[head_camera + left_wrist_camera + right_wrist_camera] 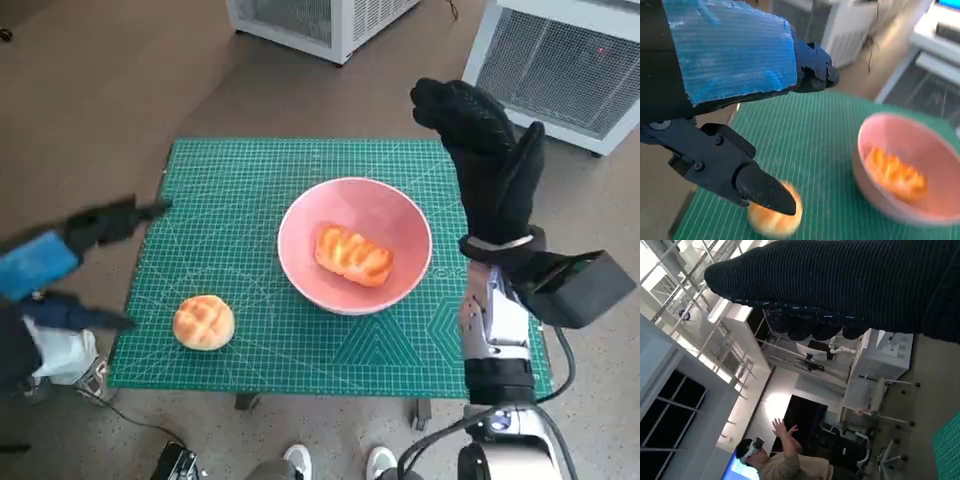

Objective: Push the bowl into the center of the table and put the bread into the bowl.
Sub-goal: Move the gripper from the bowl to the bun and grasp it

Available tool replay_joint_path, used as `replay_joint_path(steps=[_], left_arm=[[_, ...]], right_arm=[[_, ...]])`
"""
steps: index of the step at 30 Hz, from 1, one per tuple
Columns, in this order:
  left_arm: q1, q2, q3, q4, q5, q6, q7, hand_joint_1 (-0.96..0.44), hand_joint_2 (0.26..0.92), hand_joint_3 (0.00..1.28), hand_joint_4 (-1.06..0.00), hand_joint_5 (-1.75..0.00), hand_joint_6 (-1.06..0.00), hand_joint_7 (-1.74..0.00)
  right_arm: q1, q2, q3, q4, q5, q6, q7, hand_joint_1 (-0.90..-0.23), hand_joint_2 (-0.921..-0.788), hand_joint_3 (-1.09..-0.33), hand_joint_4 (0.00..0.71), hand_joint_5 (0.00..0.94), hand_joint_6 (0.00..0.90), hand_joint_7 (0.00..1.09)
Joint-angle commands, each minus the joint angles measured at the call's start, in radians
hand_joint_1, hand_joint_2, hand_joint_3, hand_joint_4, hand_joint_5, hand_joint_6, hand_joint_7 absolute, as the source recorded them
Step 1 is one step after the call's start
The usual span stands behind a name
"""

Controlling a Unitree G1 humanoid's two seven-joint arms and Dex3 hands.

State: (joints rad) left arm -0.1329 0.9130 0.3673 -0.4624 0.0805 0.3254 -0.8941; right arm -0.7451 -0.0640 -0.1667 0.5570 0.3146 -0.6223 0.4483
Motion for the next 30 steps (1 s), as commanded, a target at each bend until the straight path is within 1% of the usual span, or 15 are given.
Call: replay_joint_path(steps=[1, 6, 12, 15, 17, 20, 24, 30], left_arm=[[0.078, 0.008, -0.007, -0.068, 0.026, -0.007, 0.029, -0.30, 0.702, 0.00, -0.13, -0.01, -0.30, -0.02], [0.130, 0.015, -0.053, -0.117, 0.088, 0.025, 0.062, -0.33, 0.705, 0.00, -0.14, -0.01, -0.30, -0.01], [0.143, 0.003, -0.180, -0.148, 0.211, 0.070, 0.116, -0.36, 0.708, 0.00, -0.14, 0.00, -0.30, -0.01], [0.135, -0.014, -0.264, -0.135, 0.272, 0.086, 0.139, -0.32, 0.704, 0.01, -0.15, 0.00, -0.31, -0.01], [0.128, -0.021, -0.301, -0.126, 0.297, 0.097, 0.148, -0.31, 0.705, 0.01, -0.14, 0.00, -0.31, 0.00], [0.110, -0.041, -0.385, -0.076, 0.350, 0.099, 0.166, -0.28, 0.709, 0.01, -0.14, 0.00, -0.30, 0.00], [0.077, -0.059, -0.450, -0.010, 0.394, 0.096, 0.182, -0.26, 0.714, 0.01, -0.14, 0.00, -0.30, 0.00], [0.024, -0.107, -0.541, 0.136, 0.475, 0.070, 0.251, -0.26, 0.718, 0.01, -0.14, 0.00, -0.29, 0.00]], right_arm=[[-0.008, 0.006, 0.000, 0.025, 0.000, 0.007, -0.003, -0.694, -0.921, -0.729, 0.228, 0.000, 0.110, 0.39], [-0.016, 0.006, 0.003, 0.033, -0.005, 0.008, -0.004, -0.691, -0.921, -0.736, 0.227, 0.000, 0.106, 0.39], [-0.020, 0.005, 0.004, 0.040, -0.003, 0.011, 0.002, -0.693, -0.921, -0.740, 0.228, 0.001, 0.102, 0.39], [-0.019, 0.004, 0.008, 0.034, -0.002, 0.015, 0.004, -0.693, -0.921, -0.740, 0.228, 0.001, 0.100, 0.40], [-0.020, 0.002, 0.008, 0.035, -0.001, 0.016, 0.005, -0.693, -0.921, -0.741, 0.228, 0.001, 0.098, 0.40], [-0.018, -0.001, 0.010, 0.035, -0.002, 0.016, 0.006, -0.694, -0.921, -0.741, 0.228, 0.001, 0.097, 0.40], [-0.017, -0.004, 0.010, 0.035, -0.002, 0.015, 0.010, -0.695, -0.921, -0.740, 0.228, 0.001, 0.096, 0.40], [-0.016, -0.008, 0.010, 0.030, 0.000, 0.020, 0.013, -0.695, -0.921, -0.740, 0.229, 0.001, 0.094, 0.41]])
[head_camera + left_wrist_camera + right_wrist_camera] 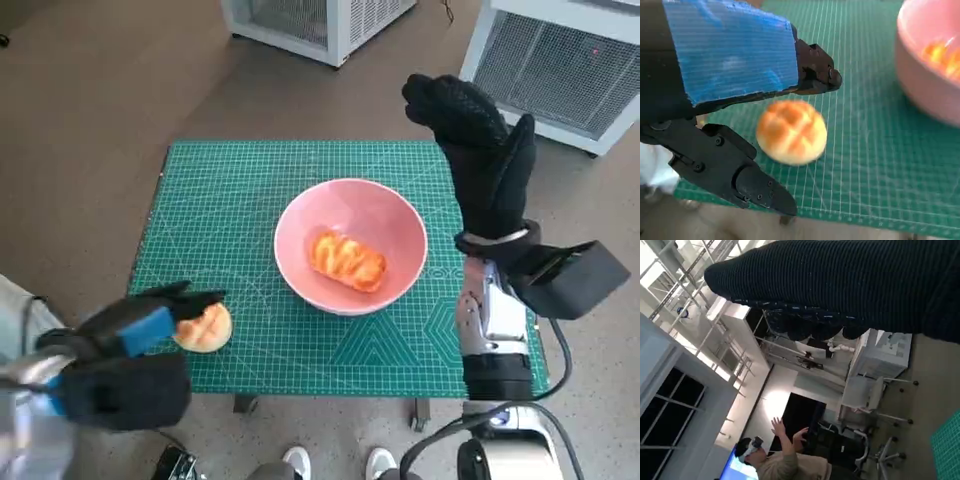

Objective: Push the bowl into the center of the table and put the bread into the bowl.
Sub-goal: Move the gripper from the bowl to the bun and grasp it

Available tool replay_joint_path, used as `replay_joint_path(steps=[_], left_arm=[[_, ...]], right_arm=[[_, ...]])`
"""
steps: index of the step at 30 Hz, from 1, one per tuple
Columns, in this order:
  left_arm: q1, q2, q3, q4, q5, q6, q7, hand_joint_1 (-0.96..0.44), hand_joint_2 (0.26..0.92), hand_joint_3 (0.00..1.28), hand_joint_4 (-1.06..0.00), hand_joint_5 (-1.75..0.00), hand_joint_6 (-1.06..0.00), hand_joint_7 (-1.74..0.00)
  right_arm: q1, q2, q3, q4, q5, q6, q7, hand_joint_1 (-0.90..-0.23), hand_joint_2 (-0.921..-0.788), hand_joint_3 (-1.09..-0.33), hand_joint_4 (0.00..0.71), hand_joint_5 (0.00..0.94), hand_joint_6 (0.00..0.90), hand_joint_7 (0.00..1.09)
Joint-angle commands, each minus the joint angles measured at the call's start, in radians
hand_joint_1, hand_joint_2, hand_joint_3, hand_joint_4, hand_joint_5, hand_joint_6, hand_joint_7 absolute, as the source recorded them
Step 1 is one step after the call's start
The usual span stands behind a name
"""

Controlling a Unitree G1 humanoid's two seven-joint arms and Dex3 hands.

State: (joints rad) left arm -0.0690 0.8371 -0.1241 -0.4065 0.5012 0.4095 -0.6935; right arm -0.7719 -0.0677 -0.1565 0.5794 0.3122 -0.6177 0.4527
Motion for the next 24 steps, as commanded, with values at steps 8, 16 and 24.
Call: replay_joint_path(steps=[8, 16, 24], left_arm=[[-0.069, -0.105, -0.095, 0.215, 0.127, -0.056, 0.191, -0.11, 0.716, 0.00, -0.20, -0.02, -0.35, -0.02], [-0.092, -0.141, -0.126, 0.358, 0.185, -0.150, 0.345, 0.05, 0.799, 0.03, -0.38, -0.02, -0.53, -0.04], [-0.106, -0.150, -0.136, 0.479, 0.229, -0.266, 0.500, 0.03, 0.914, 0.11, -0.65, -0.98, -0.59, -0.98]], right_arm=[[0.012, -0.006, 0.003, 0.002, -0.004, 0.015, 0.005, -0.694, -0.921, -0.743, 0.224, 0.000, 0.086, 0.41], [0.013, -0.006, 0.003, 0.005, 0.003, 0.016, 0.011, -0.697, -0.921, -0.740, 0.224, 0.001, 0.084, 0.42], [0.013, -0.005, 0.003, 0.001, 0.002, 0.017, 0.010, -0.699, -0.921, -0.741, 0.223, 0.000, 0.080, 0.42]])
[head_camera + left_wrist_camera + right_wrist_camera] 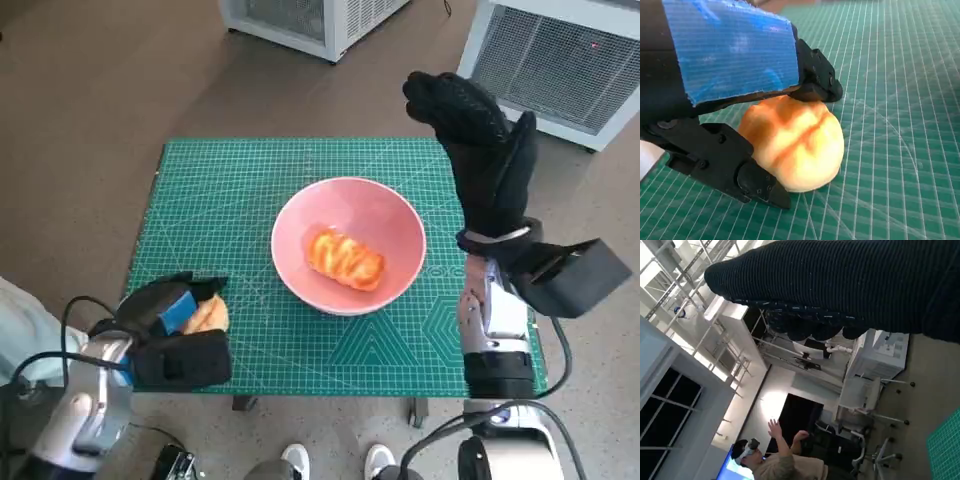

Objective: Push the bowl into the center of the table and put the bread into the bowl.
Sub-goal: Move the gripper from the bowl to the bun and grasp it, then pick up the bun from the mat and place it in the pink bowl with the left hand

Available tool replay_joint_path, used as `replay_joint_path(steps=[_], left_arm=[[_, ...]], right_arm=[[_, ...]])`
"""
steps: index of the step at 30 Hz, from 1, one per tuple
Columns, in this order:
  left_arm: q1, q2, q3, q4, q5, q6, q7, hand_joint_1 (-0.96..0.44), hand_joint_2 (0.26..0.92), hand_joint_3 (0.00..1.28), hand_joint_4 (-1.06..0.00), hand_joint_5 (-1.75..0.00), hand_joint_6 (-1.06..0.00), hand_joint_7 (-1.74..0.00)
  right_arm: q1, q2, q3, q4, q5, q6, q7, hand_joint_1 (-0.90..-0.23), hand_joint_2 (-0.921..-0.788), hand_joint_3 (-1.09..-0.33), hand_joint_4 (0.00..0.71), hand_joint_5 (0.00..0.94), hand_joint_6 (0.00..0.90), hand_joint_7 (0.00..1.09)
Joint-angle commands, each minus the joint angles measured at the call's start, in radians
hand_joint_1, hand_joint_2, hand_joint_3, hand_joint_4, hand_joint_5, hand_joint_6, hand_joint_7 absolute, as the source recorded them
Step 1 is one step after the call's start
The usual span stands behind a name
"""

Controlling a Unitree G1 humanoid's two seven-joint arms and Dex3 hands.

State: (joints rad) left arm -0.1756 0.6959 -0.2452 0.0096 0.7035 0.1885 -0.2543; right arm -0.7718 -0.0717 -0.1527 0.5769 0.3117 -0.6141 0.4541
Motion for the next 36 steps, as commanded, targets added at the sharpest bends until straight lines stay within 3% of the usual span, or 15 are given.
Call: replay_joint_path(steps=[1, 4, 10, 19, 24, 29, 36], left_arm=[[-0.002, -0.010, -0.015, 0.074, 0.029, -0.054, 0.071, 0.02, 0.908, 0.10, -0.68, -1.07, -0.62, -0.99], [-0.004, -0.004, -0.015, 0.090, 0.026, -0.075, 0.077, 0.01, 0.892, 0.09, -0.72, -1.19, -0.68, -0.97], [-0.008, 0.008, -0.003, 0.082, 0.004, -0.093, 0.038, 0.00, 0.882, 0.09, -0.73, -1.25, -0.72, -0.95], [-0.016, 0.018, 0.038, 0.030, -0.013, -0.111, 0.029, 0.00, 0.883, 0.09, -0.76, -1.16, -0.68, -1.05], [-0.036, 0.015, 0.118, -0.095, -0.067, -0.082, -0.008, 0.00, 0.901, 0.05, -0.76, -1.15, -0.69, -1.04], [-0.104, -0.018, 0.207, -0.243, -0.128, -0.013, -0.036, 0.00, 0.898, 0.01, -0.81, -1.07, -0.73, -1.02], [-0.224, -0.074, 0.234, -0.352, -0.135, 0.049, -0.035, 0.00, 0.891, 0.00, -0.84, -1.02, -0.75, -1.01]], right_arm=[[0.012, -0.001, -0.001, 0.005, 0.003, 0.013, 0.008, -0.699, -0.921, -0.740, 0.224, 0.001, 0.081, 0.42], [0.012, -0.001, 0.000, 0.004, 0.001, 0.010, 0.007, -0.699, -0.921, -0.739, 0.225, 0.001, 0.081, 0.42], [0.010, -0.001, -0.002, 0.005, 0.001, 0.006, 0.006, -0.699, -0.921, -0.738, 0.226, 0.001, 0.081, 0.43], [0.016, 0.002, -0.002, 0.002, -0.004, -0.003, -0.002, -0.699, -0.921, -0.739, 0.225, 0.001, 0.079, 0.43], [0.020, -0.001, -0.004, 0.001, 0.000, -0.007, 0.002, -0.701, -0.921, -0.739, 0.225, 0.001, 0.078, 0.43], [0.024, -0.002, -0.007, -0.003, 0.007, -0.008, 0.007, -0.697, -0.921, -0.736, 0.227, 0.002, 0.079, 0.43], [0.029, 0.002, -0.004, -0.017, 0.005, -0.004, 0.003, -0.693, -0.921, -0.737, 0.227, 0.001, 0.078, 0.43]])
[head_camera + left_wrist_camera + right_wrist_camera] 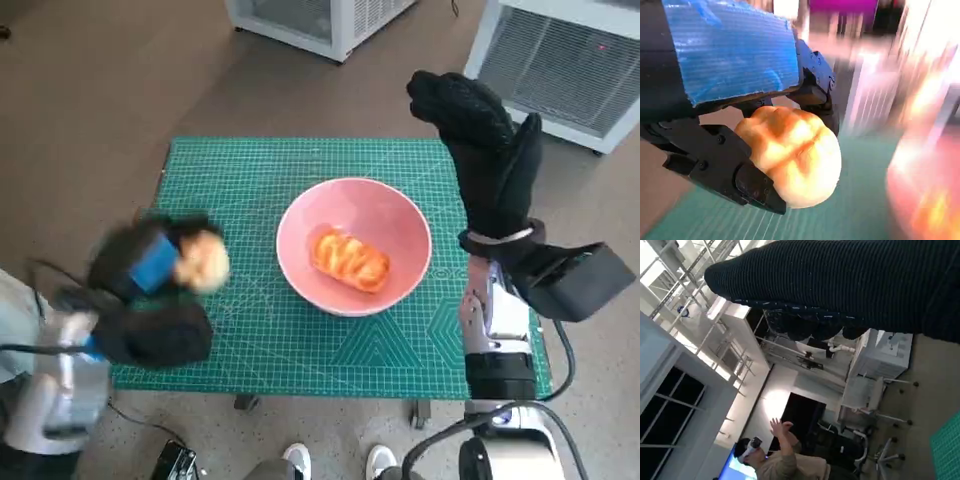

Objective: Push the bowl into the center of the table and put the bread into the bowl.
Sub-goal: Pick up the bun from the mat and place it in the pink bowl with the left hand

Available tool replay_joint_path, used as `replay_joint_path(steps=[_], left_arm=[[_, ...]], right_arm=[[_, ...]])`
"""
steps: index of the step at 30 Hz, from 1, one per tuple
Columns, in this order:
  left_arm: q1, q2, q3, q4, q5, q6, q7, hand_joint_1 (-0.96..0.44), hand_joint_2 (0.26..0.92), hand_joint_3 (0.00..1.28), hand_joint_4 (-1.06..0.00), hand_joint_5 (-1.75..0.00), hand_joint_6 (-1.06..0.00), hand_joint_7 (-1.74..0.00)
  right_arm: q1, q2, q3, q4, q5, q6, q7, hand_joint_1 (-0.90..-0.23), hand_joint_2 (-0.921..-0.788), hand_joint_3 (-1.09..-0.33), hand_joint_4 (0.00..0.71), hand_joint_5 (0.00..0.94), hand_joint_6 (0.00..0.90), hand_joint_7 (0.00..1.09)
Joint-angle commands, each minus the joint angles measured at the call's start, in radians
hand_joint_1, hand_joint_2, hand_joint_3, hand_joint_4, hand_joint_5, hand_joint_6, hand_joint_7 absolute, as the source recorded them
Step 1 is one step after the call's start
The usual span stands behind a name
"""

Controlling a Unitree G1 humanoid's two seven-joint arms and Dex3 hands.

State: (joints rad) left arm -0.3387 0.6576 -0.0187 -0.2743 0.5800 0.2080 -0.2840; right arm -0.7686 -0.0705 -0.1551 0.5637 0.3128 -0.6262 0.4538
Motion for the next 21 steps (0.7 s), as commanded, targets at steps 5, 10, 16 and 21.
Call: replay_joint_path(steps=[5, 10, 16, 21], left_arm=[[-0.176, -0.078, -0.027, -0.097, 0.014, 0.062, -0.012, 0.00, 0.890, 0.00, -0.85, -1.03, -0.75, -1.00], [-0.272, -0.118, -0.077, -0.089, 0.037, 0.075, -0.021, 0.00, 0.889, 0.00, -0.85, -1.01, -0.75, -1.01], [-0.353, -0.169, -0.139, -0.030, 0.028, 0.028, -0.016, 0.00, 0.889, 0.00, -0.85, -1.01, -0.75, -1.01], [-0.417, -0.210, -0.202, 0.040, 0.035, 0.003, -0.036, 0.00, 0.888, 0.01, -0.85, -1.04, -0.75, -0.98]], right_arm=[[0.031, 0.000, -0.003, -0.010, 0.005, 0.010, 0.004, -0.693, -0.921, -0.737, 0.227, 0.001, 0.078, 0.43], [0.039, 0.001, -0.001, -0.023, 0.005, 0.013, 0.002, -0.694, -0.921, -0.735, 0.229, 0.002, 0.079, 0.43], [0.046, 0.001, -0.001, -0.031, 0.006, 0.017, 0.002, -0.697, -0.921, -0.734, 0.229, 0.002, 0.080, 0.43], [0.052, -0.001, -0.002, -0.040, 0.007, 0.023, 0.001, -0.697, -0.921, -0.733, 0.229, 0.001, 0.080, 0.43]])
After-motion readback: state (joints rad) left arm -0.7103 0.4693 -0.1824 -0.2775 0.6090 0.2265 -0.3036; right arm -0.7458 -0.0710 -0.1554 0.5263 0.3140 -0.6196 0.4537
